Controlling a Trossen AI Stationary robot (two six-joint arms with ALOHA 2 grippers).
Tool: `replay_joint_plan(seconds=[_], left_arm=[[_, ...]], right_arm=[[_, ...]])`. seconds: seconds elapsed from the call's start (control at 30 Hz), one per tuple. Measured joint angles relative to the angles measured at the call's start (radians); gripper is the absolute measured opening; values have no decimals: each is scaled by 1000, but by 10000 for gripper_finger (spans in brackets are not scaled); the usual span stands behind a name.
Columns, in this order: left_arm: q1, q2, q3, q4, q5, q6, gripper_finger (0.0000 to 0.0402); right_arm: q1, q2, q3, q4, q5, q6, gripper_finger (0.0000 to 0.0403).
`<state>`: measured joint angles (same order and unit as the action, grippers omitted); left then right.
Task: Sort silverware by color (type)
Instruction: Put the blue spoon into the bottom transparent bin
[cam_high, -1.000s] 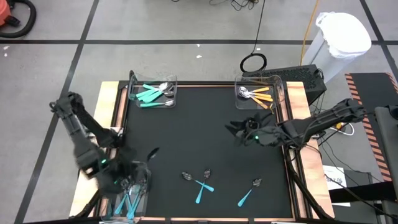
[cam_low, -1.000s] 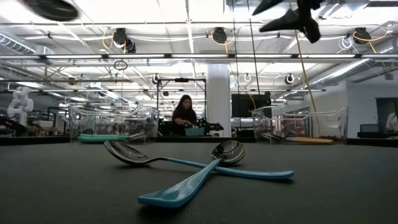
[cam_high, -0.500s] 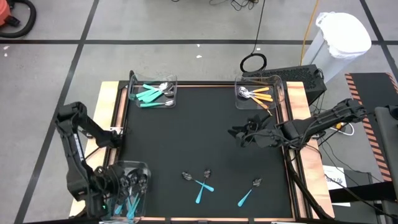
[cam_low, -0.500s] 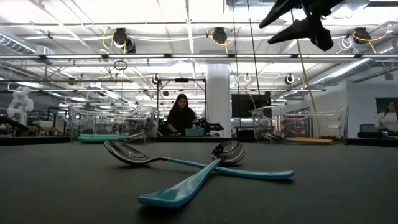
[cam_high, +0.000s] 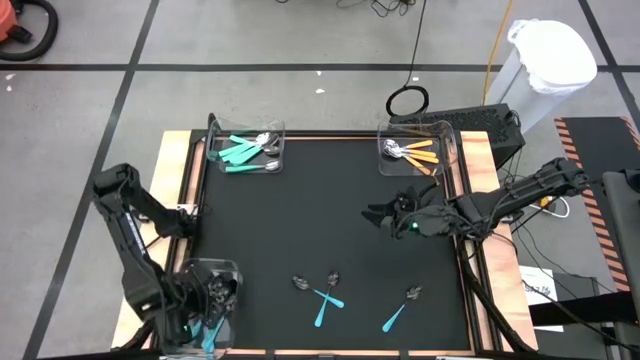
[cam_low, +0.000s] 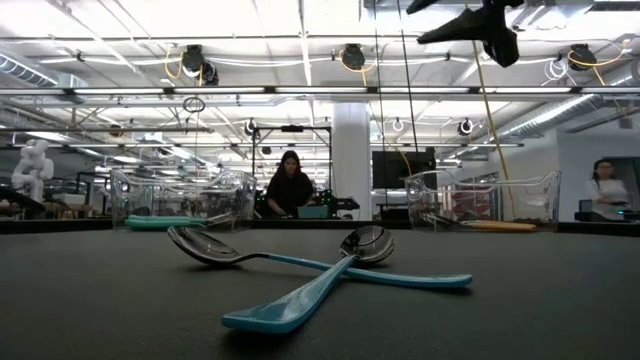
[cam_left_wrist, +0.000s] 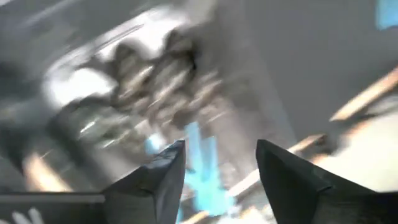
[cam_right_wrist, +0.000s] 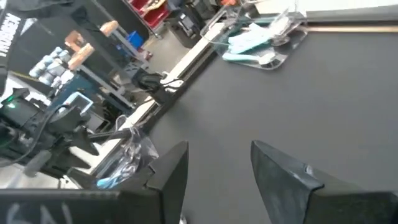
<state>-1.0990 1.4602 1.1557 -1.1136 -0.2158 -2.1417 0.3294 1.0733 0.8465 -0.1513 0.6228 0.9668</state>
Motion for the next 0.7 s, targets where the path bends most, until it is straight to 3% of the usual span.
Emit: replay_joint_plan(seconds=[0.1, 0.3, 0.4, 0.53, 0.7], left_arm=[[58, -59, 0, 30, -138, 85, 207], [207, -159, 1, 41, -545, 341, 208], [306, -182, 1, 42, -561, 534, 208], [462, -195, 1, 76, -469, 757, 206], [635, -197, 1, 262, -457, 988, 205]], right_arm=[[0, 36, 1, -42, -25, 81, 171], [0, 210, 0, -31, -279, 178, 171], [1, 319, 0, 73, -384, 102, 171], [-18, 477, -1, 116, -497, 40, 171], [-40, 606, -1, 243, -624, 28, 171]])
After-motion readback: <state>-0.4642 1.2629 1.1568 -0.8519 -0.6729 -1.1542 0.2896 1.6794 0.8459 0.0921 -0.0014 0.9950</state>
